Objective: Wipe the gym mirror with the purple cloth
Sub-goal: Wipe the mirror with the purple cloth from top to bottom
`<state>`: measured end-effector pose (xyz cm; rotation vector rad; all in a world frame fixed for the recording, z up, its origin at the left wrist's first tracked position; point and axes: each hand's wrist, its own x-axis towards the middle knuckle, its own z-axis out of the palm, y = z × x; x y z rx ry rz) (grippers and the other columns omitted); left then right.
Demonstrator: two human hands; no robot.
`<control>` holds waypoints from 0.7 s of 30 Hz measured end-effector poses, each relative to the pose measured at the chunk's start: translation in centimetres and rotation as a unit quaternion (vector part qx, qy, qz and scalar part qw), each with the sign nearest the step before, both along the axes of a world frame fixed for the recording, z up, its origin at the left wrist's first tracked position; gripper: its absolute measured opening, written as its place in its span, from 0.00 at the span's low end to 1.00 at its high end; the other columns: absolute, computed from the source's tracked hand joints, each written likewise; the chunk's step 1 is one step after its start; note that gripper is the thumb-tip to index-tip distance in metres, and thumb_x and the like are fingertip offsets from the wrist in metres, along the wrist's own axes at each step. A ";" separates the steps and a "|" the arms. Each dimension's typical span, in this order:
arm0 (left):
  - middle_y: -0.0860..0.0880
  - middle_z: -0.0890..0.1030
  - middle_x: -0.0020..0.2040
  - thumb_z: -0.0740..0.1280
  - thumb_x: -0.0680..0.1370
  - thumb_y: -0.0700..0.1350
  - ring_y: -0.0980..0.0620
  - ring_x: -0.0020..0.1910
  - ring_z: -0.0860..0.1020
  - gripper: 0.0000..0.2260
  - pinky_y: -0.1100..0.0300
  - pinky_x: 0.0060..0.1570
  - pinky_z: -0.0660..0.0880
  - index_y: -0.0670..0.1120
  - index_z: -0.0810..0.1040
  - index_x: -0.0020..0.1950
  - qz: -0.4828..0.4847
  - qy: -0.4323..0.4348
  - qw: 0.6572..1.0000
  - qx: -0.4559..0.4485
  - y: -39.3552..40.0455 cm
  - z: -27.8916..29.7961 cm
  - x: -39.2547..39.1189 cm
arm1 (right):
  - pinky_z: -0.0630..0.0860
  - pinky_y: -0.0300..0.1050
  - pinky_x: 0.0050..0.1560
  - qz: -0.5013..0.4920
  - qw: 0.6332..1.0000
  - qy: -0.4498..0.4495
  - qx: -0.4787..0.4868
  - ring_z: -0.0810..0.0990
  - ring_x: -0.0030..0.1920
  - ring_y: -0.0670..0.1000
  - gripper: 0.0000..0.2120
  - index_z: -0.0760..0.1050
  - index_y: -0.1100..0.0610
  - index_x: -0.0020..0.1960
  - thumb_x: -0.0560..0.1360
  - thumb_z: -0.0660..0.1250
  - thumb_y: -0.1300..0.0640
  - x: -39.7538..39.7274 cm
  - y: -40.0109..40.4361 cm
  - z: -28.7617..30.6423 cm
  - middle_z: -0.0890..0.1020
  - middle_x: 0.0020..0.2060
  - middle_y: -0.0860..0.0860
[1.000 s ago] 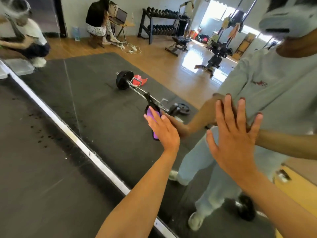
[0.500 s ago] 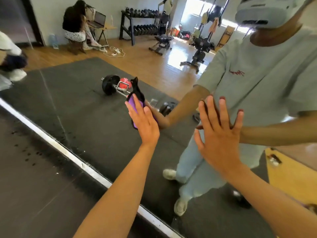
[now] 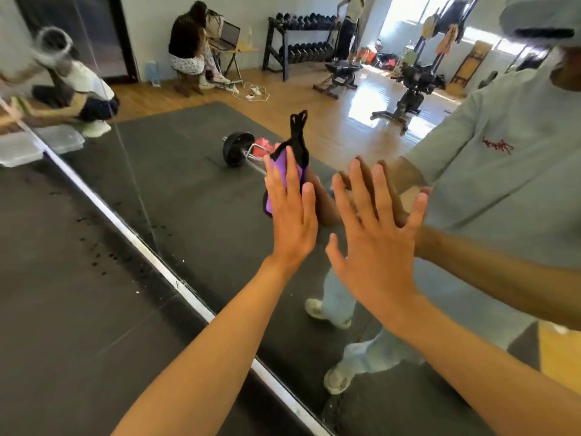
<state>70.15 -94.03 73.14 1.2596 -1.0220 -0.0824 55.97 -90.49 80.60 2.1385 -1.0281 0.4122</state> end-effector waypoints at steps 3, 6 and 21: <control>0.41 0.45 0.85 0.50 0.88 0.54 0.49 0.85 0.43 0.26 0.42 0.83 0.50 0.54 0.48 0.85 0.015 -0.027 1.000 -0.003 -0.4 -0.9 1.1 | 0.29 0.65 0.77 0.006 1.000 0.010 -0.007 0.42 0.84 0.57 0.43 0.47 0.53 0.86 0.78 0.64 0.44 1.2 -0.4 -0.5 0.45 0.85 0.54; 0.44 0.46 0.84 0.51 0.88 0.52 0.51 0.84 0.45 0.24 0.41 0.83 0.51 0.53 0.51 0.84 0.038 -0.008 0.999 0.006 -1.1 -2.3 2.1 | 0.30 0.63 0.78 0.004 0.999 0.042 -0.001 0.43 0.84 0.58 0.44 0.46 0.53 0.86 0.78 0.66 0.45 3.4 -0.8 -2.0 0.45 0.85 0.54; 0.42 0.50 0.86 0.48 0.88 0.52 0.47 0.86 0.43 0.25 0.37 0.82 0.52 0.59 0.47 0.85 0.052 0.175 0.981 0.063 -1.9 -18.8 7.6 | 0.34 0.65 0.79 -0.045 0.961 0.271 -0.031 0.44 0.84 0.58 0.49 0.45 0.54 0.86 0.76 0.72 0.48 12.2 -2.9 -13.6 0.46 0.85 0.55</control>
